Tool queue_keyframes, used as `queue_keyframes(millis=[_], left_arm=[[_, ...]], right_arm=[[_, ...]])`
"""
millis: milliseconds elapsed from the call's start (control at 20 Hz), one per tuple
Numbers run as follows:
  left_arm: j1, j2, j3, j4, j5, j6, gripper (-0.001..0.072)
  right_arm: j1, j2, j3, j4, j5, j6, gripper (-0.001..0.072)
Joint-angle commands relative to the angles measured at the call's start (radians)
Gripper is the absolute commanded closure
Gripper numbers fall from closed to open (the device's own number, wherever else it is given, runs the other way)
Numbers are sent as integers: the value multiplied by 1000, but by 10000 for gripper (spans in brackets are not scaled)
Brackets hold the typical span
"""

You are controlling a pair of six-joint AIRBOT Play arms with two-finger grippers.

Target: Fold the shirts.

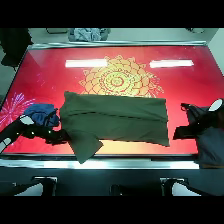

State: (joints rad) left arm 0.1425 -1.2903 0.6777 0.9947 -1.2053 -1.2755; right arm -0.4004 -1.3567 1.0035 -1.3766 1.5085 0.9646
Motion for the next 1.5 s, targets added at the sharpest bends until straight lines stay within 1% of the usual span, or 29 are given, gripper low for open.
queue_keyframes(millis=[0,50,100,150,200,350,400,450,500,550,600,650,700,750,850,1000,1100,1200,1300,1400,1450], left_arm=[[-20,2,-41,-5,127,-29,341],[-27,2,-40,-8,150,-43,366],[-30,2,-40,-12,164,-48,534],[-33,2,-40,-12,172,-49,643],[-34,2,-40,-12,172,-48,670],[-34,5,-40,-12,171,-48,670],[-34,6,-40,-12,171,-48,670],[-34,6,-40,-12,171,-48,670],[-34,6,-40,-12,171,-48,670],[-34,6,-40,-12,172,-48,670],[-34,6,-40,-12,175,-48,670],[-34,6,-39,-12,179,-41,670],[-32,8,-31,-12,177,-21,672],[-31,18,-17,-11,177,-4,673],[-31,69,33,-11,176,-3,675],[-32,145,137,-11,136,-7,678],[-32,137,234,-11,119,-11,678],[-32,77,358,-11,134,-16,678],[-37,-48,512,-12,129,-18,677],[-47,-200,671,-11,90,-18,677],[-50,-286,760,-12,50,-27,677]], right_arm=[[0,16,-96,47,-60,-1,73],[0,26,-124,88,-92,-13,53],[0,31,-145,122,-116,-20,32],[0,31,-161,141,-137,-19,33],[0,31,-177,143,-159,-18,34],[0,31,-234,181,-230,4,41],[0,31,-252,205,-255,4,56],[0,30,-272,233,-281,6,103],[0,30,-290,254,-301,17,108],[0,29,-305,276,-314,19,150],[0,26,-309,276,-318,19,219],[0,25,-309,275,-319,14,356],[0,25,-304,271,-321,9,647],[0,27,-291,268,-313,-11,665],[0,45,-243,267,-294,-61,666],[0,61,-119,277,-223,-63,667],[19,61,-18,268,-237,-59,667],[72,25,90,234,-304,-23,667],[128,-74,216,210,-351,26,667],[171,-204,352,208,-364,57,667],[187,-266,415,205,-363,76,666]])
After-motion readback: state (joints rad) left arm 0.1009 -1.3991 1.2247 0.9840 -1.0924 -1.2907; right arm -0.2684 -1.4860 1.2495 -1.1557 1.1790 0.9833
